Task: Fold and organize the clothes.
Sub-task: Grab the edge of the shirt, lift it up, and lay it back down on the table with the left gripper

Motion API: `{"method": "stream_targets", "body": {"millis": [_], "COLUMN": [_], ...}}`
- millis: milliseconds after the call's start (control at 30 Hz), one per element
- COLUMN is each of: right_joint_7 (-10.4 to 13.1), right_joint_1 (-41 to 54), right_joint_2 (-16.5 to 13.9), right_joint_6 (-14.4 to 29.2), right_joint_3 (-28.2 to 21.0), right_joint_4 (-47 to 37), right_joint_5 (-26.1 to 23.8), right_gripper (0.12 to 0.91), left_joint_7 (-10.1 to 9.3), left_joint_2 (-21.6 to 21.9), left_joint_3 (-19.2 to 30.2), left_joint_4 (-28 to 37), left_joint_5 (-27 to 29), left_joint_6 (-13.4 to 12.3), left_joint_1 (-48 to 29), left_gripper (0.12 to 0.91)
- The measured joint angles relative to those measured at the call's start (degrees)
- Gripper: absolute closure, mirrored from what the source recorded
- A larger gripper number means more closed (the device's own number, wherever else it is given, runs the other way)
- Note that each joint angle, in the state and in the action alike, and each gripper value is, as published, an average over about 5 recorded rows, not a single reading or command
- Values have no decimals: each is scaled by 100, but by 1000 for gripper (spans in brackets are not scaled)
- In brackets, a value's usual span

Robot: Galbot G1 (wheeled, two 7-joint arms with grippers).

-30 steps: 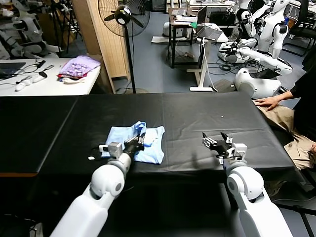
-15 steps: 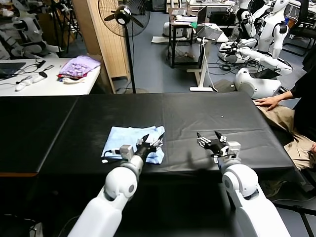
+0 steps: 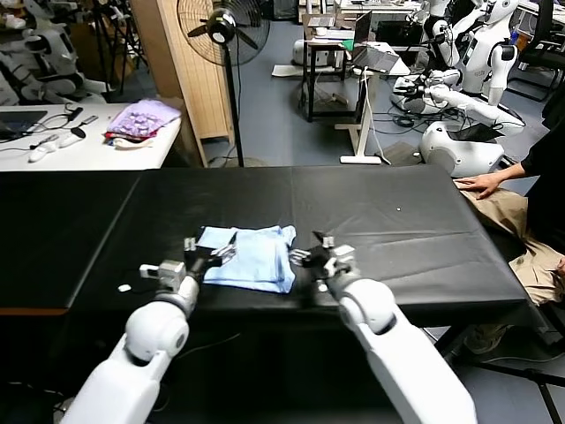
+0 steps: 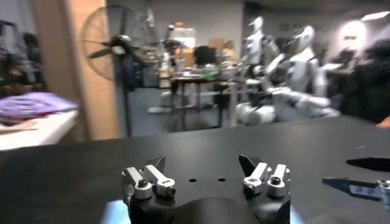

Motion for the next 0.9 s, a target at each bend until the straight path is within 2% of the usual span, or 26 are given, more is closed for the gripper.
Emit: {"method": "stream_targets", "body": {"millis": [233,367,467,567,733,900], "right_joint_7": [143,270,313,279,246,248], "right_joint_1": [32,21,-22,-94,-267,-441], "right_joint_2": [270,389,453,441,276,112], "right_joint_6": [-27,162,372,511,576,617], "right_joint_3": [-209,-177,-69,90,386,624], "right_joint_4": [-603,-753,-701,-407,393,1061], "right_joint_5": [-1066,-1164,-889,-391,458,837], "right_gripper": [227,227,227,227,227,227], "left_joint_7": [60,64,62,47,80,224], "left_joint_2": [-11,-56,-97,-147,-234,-271], "left_joint_3": [-367,-501,-605,-748,-1033,-1230], "left_joint_4": [159,284,387,493,706,939], "left_joint_5": [-240,-642,-1088,-1763,-3037,-4017], "left_joint_6": [-9,13,32,52,27,79], "left_joint_1": [179,146,108,68,-1,-36], "left_gripper": [232,232,232,232,232,232]}}
